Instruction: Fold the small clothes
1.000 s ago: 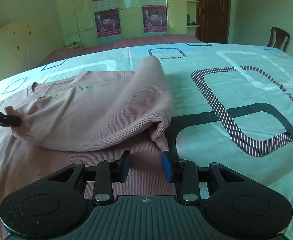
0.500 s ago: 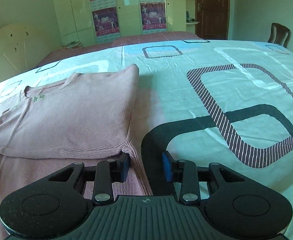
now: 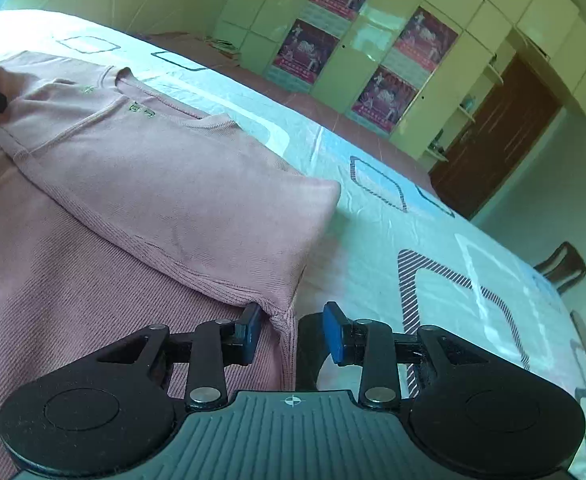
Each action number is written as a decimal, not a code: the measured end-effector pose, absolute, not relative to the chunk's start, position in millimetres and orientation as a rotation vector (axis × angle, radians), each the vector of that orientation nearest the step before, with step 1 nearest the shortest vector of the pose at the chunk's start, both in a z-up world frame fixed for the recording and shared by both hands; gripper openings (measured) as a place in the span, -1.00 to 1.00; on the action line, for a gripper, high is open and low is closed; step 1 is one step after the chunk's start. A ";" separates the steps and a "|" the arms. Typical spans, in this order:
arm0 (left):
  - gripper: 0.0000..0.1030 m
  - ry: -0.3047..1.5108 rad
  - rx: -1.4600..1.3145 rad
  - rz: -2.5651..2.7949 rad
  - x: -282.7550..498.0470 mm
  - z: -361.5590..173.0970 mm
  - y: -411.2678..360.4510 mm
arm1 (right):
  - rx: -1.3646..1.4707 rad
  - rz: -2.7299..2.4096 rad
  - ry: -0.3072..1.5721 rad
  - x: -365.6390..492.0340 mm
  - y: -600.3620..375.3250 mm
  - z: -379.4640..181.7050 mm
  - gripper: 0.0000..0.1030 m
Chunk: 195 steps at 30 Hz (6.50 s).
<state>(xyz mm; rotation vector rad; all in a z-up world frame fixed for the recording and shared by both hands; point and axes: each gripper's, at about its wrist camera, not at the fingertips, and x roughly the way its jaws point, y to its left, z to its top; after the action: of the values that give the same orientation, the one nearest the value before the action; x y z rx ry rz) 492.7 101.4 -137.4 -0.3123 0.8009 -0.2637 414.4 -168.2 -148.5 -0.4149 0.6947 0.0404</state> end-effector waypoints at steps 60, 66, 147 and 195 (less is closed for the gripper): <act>-0.28 0.767 -0.412 -0.297 550.1 -162.3 133.0 | 0.560 0.150 0.749 571.8 -301.8 -162.6 -0.61; -0.93 0.622 -0.317 -0.247 533.3 -155.1 121.2 | 0.377 0.158 0.693 567.5 -286.6 -148.1 -0.91; 0.35 0.727 -0.092 0.023 391.0 -119.9 138.0 | 0.154 0.122 0.745 416.0 -213.8 -127.9 -1.00; -0.90 0.521 -0.513 -0.168 443.4 -66.2 229.3 | 0.367 0.026 0.670 400.9 -147.5 -86.5 0.13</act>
<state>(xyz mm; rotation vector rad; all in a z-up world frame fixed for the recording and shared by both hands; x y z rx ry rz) 443.4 229.3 -66.2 -0.5128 0.5208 -0.1682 400.9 -147.5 -86.5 0.3673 0.6698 0.0256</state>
